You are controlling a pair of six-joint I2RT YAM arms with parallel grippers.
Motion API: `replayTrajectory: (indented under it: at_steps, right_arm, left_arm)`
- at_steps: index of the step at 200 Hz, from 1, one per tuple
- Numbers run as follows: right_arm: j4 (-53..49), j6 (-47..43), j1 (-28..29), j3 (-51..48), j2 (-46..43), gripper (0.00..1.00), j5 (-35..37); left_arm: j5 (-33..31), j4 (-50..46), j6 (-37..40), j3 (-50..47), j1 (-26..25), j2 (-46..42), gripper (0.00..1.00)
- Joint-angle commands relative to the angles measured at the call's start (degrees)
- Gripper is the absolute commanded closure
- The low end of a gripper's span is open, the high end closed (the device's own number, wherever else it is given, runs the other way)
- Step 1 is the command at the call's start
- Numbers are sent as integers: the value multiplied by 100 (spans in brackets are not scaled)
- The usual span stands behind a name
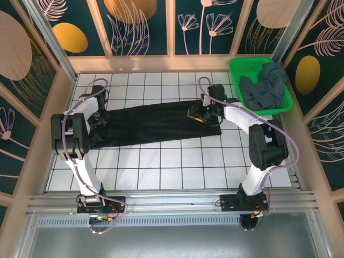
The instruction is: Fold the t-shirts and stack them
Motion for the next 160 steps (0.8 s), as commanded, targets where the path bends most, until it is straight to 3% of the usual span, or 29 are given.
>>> replayTrajectory:
  at_steps: [1,23,48,79,105,136,160]
  right_arm:
    - [-94,58,-374,61,-77,60,601]
    - [-288,10,-633,561,428,71,829]
    - [-416,-89,-700,1262,1100,76,1064]
    - [-815,-246,-710,2043,1951,80,1299]
    - [-1077,-293,-719,2033,2209,81,1587]
    - [-1363,-133,-736,1238,1804,85,2230]
    - [-1508,105,-690,181,1041,88,2573]
  left_arm:
    - [-12,84,-375,95,-114,-805,52]
    - [1032,296,-980,-189,-307,-977,68]
    - [1827,709,-1579,-442,-589,-766,83]
    - [2226,913,-1812,-479,-614,-213,85]
    - [2231,921,-1693,-397,-613,248,85]
    - [2181,935,-1578,192,-627,937,85]
    - [2407,940,-1498,1270,-800,1728,81]
